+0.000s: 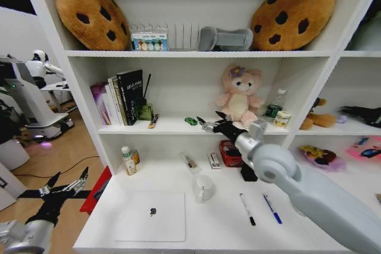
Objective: Organize the objects on the table.
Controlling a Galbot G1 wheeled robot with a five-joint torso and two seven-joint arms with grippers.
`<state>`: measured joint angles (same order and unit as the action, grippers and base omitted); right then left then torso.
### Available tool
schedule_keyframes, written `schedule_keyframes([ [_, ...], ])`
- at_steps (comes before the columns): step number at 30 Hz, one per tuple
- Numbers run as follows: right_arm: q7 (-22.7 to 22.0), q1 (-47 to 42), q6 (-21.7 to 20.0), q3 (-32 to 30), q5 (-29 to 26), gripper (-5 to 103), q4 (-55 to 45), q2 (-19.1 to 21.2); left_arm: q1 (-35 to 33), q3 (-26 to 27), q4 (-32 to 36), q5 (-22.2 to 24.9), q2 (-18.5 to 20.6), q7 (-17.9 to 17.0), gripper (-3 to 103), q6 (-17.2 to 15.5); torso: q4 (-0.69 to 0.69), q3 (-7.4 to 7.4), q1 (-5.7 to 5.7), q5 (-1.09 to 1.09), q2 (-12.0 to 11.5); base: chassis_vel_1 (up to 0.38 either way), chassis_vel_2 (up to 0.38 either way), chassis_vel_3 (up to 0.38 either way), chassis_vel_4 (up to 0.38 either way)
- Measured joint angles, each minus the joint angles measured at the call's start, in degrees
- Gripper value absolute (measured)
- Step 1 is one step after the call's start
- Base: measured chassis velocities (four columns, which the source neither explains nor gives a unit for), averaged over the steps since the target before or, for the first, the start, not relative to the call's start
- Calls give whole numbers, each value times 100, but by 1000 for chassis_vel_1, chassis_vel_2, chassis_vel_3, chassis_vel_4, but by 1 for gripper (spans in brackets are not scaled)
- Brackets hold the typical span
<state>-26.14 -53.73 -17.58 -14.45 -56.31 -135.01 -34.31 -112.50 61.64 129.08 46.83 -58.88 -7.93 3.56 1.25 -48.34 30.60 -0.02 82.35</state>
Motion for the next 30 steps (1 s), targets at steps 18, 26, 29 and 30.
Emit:
schedule_keyframes([
  [18,557,-4803,1318,-3136,2156,100,-422,-1946,0,0,1,0,0,0,100,0,-2,0,0,2,0,0,0,0,0],
  [26,531,-5201,1242,-3293,1867,100,323,-1994,-1,0,0,0,-1,0,100,0,-2,-1,1,1,0,0,0,0,0],
  [29,499,-5259,873,-3046,1460,100,478,-1934,0,0,0,0,-1,0,100,1,-2,-1,1,1,0,0,0,0,0],
  [30,499,-5259,873,-3046,1460,100,478,-1934,0,0,0,0,-1,0,100,1,-2,-1,1,1,0,0,0,0,0],
])
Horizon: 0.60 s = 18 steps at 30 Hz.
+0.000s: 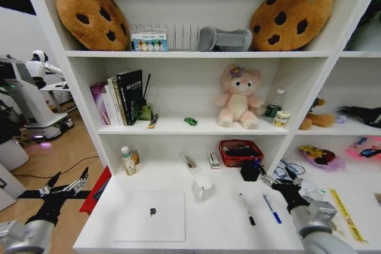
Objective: Organize the objects on the table.
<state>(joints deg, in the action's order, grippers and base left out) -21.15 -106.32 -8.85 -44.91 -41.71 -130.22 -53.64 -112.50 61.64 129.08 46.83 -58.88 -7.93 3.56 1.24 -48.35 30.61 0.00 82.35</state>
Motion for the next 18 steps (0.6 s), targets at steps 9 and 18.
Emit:
schedule_keyframes([
  [9,-389,311,-1319,619,-732,103,29,150,0,0,0,0,0,0,100,0,0,0,0,1,-1,0,0,0,0],
  [18,-433,940,-2211,946,-984,97,319,466,0,0,0,0,1,0,100,0,0,0,0,0,-1,0,0,0,0],
])
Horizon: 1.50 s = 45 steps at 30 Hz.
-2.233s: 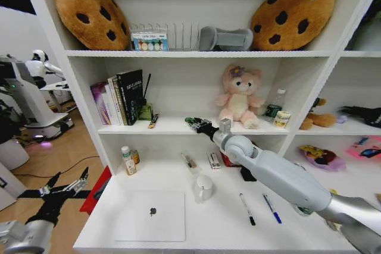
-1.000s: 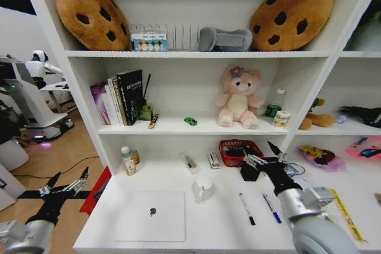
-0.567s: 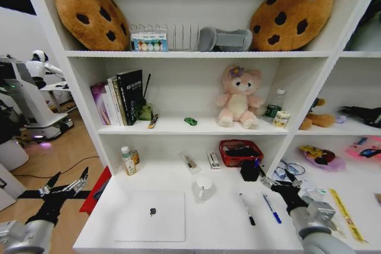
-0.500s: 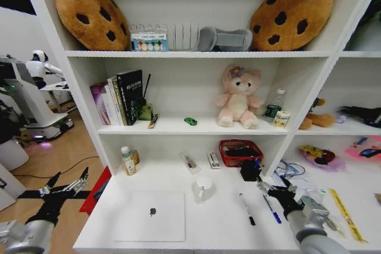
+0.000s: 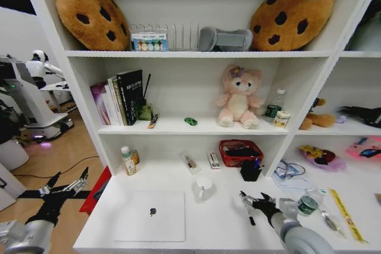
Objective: Organize the objects on the table.
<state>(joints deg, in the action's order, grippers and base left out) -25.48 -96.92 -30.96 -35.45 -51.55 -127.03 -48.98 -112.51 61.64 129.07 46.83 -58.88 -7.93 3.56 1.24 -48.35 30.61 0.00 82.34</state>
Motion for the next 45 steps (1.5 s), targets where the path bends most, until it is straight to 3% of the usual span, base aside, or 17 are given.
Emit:
schedule_keyframes([
  [5,-106,402,-321,232,-264,96,142,129,0,0,0,0,0,0,100,0,-1,0,0,0,0,0,0,0,0],
  [12,-204,827,-423,589,-597,92,417,69,0,0,0,0,0,0,100,0,0,0,0,0,0,0,0,0,0],
  [24,-276,826,-419,734,-542,87,682,-101,0,0,0,0,0,0,100,0,0,0,0,0,0,0,0,0,0],
  [32,-277,884,-395,796,-456,78,879,-61,0,0,0,0,-1,0,100,0,0,0,0,2,0,0,0,0,0],
  [33,-280,901,-393,804,-449,68,895,-54,0,0,0,0,0,0,100,0,0,0,0,1,0,0,0,0,0],
  [35,-283,907,-393,809,-449,68,897,-51,0,0,0,0,0,0,100,0,0,0,0,1,0,0,0,0,0],
  [37,-302,912,-393,826,-442,56,883,-51,0,0,0,0,0,0,100,0,0,0,0,1,0,0,0,0,0],
  [38,-302,912,-393,826,-442,56,883,-51,0,0,0,0,0,0,100,0,0,0,0,1,0,0,0,0,0],
  [40,-339,900,-403,837,-442,40,839,-57,0,0,0,0,-1,0,100,0,-1,0,0,0,0,0,0,0,0],
  [44,-352,881,-419,837,-441,35,801,-63,0,0,0,0,-1,0,100,0,0,0,0,0,0,0,0,0,0],
  [45,-362,880,-425,834,-441,24,794,-71,0,0,0,0,-1,0,100,0,0,0,0,-1,0,0,0,0,0],
])
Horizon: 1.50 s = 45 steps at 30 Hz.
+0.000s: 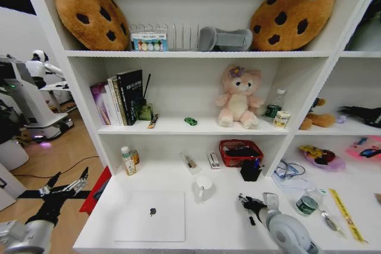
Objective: Organize the objects on the table.
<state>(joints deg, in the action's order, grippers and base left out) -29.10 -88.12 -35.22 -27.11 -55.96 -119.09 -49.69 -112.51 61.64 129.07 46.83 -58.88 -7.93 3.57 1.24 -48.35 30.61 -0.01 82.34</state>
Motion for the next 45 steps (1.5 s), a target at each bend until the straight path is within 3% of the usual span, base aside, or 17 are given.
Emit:
schedule_keyframes([
  [5,-2,-28,-3,-44,2,10,-32,-2,0,0,0,0,0,0,100,0,0,0,0,0,0,0,0,0,0],
  [14,27,-54,100,-170,46,10,-178,14,0,0,0,0,0,0,100,0,0,0,0,1,0,0,0,0,0],
  [15,168,-60,379,-209,423,10,-200,9,0,0,0,0,0,0,100,0,0,0,0,1,0,0,0,0,0],
  [16,168,-60,379,-209,423,10,-200,9,0,0,0,0,0,0,100,0,0,0,0,1,0,0,0,0,0],
  [18,415,-50,923,-239,1206,10,-198,-9,0,0,0,0,0,0,100,0,1,0,0,1,0,0,0,0,0],
  [20,514,-20,1128,-251,1478,10,-198,-17,0,0,0,0,0,0,100,0,1,0,0,1,0,0,0,0,0],
  [21,813,261,1884,-277,2180,10,-50,-42,0,0,0,0,1,0,100,0,-1,0,0,1,0,0,0,0,0],
  [22,813,261,1884,-277,2180,10,-50,-42,0,0,0,0,1,0,100,0,-1,0,0,1,0,0,0,0,0],
  [25,1033,641,2629,-177,2743,10,347,-25,0,0,0,0,0,0,100,0,0,0,0,0,0,0,0,0,0],
  [34,1191,1489,3232,54,2807,10,1316,-149,0,0,0,0,0,0,100,0,1,0,0,-1,0,0,0,0,0],
  [45,1190,2531,3253,478,2661,10,2132,-329,0,0,0,0,0,0,100,0,-1,0,1,-1,0,0,0,0,0],
])
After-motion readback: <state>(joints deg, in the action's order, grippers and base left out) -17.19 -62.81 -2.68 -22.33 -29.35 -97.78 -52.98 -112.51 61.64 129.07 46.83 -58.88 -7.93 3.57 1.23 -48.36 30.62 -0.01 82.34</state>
